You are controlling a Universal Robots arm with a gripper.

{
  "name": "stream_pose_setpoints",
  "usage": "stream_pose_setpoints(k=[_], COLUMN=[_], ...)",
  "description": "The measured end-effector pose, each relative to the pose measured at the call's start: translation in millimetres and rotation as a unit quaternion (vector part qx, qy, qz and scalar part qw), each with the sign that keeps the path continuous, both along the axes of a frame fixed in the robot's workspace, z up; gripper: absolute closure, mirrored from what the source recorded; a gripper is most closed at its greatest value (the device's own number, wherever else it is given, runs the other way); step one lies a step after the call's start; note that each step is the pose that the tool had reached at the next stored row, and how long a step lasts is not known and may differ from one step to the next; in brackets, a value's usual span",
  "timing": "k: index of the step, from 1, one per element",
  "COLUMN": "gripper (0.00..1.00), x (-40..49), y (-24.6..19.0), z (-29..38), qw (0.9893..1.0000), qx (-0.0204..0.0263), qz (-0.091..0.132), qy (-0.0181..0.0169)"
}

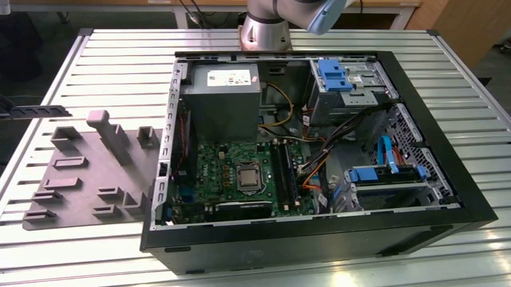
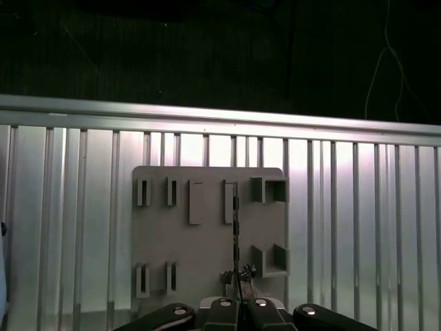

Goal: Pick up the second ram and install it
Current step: 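Pick up the second ram and move it above second insertion slot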

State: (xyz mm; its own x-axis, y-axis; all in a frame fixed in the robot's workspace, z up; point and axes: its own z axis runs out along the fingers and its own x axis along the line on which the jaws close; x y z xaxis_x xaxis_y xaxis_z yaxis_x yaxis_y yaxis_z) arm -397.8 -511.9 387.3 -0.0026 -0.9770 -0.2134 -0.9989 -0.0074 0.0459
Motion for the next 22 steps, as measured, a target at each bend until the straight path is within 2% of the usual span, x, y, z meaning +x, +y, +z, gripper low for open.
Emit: stream_pose_setpoints(k=[22], gripper=[0.89], x=[3.2], y=[0.0], z=[1.1], qw=[1.0], qx=[0.0], qz=[0.0], qy=[0.0])
